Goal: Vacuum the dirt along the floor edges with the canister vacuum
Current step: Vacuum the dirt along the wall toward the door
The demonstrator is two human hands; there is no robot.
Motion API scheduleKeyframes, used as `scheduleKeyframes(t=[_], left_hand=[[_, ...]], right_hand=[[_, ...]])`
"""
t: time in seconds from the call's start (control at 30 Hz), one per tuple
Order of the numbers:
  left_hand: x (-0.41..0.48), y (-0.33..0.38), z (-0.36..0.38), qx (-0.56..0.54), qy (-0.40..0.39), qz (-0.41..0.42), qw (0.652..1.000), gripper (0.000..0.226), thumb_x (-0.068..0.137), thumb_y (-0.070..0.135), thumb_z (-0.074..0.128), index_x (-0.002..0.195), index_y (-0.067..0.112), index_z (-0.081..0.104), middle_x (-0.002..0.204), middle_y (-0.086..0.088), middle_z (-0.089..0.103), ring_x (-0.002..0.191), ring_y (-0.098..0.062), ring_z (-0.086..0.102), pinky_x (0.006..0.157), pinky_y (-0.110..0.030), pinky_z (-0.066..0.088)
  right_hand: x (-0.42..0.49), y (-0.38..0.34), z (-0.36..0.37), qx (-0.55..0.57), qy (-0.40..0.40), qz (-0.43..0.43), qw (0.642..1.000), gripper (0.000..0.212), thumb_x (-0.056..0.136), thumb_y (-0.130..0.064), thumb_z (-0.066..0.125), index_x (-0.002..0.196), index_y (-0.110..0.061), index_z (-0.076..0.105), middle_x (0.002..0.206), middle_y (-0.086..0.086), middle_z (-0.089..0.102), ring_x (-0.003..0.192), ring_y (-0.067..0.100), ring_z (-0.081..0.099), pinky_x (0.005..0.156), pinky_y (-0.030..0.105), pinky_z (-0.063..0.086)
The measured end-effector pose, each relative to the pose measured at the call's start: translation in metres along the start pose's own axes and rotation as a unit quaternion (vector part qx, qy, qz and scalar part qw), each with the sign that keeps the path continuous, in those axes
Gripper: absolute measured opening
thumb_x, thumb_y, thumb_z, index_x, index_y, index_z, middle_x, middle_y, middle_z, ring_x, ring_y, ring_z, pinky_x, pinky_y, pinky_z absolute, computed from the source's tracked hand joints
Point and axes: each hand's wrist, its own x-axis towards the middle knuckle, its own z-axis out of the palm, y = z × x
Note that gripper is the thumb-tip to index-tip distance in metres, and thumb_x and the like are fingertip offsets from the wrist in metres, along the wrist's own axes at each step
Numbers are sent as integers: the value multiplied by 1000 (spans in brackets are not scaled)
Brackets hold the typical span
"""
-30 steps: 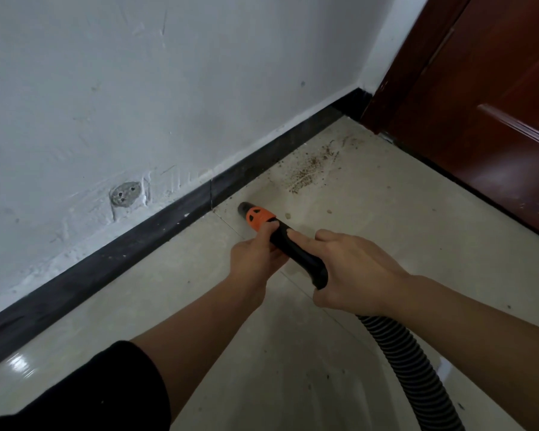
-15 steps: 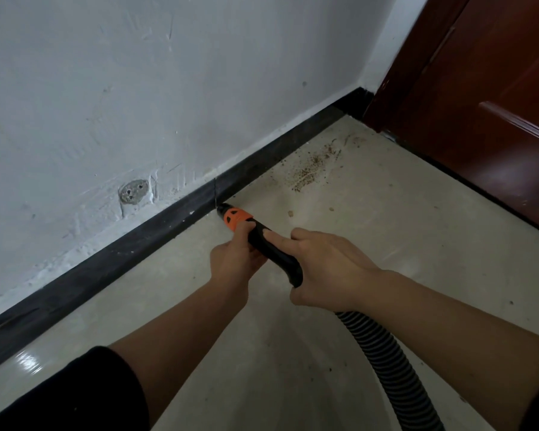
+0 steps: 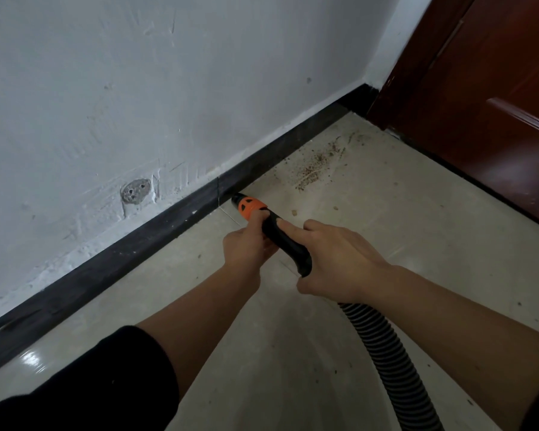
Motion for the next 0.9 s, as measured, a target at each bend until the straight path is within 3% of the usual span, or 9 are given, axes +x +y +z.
scheduleKeyframes(t=[0.3,0.47,0.67,0.9], left_hand=[[7,-2,11,7,-11,-7,1000,24,88,25,68,75,7,63,90,-15,71,82,-24,72,58,-22,56],[-7,-15,-3,-7,-41,-31,999,20,90,24,66,85,4,66,90,-13,74,86,-22,73,70,-25,57],[-32,-23,-28,-15,-33,-60,998,23,90,22,65,95,-1,65,92,-16,75,87,-23,73,65,-23,58],[-72,-34,-61,-19,-23,-77,997,21,91,19,64,96,-1,64,87,-14,76,85,-23,73,66,-26,57]], right_hand=[[3,11,4,24,10,17,1000,100,74,-35,67,152,-38,6,88,-8,36,69,10,40,52,21,30],[-19,14,5,3,-2,-19,1000,100,75,-36,67,152,-38,3,90,-9,40,72,8,42,55,20,37],[-43,1,7,4,-19,-63,998,95,77,-37,63,151,-38,3,93,-9,40,80,12,45,66,29,48],[-73,-21,8,-14,-37,-112,993,90,81,-34,60,153,-36,6,95,-11,37,84,12,45,70,31,48]])
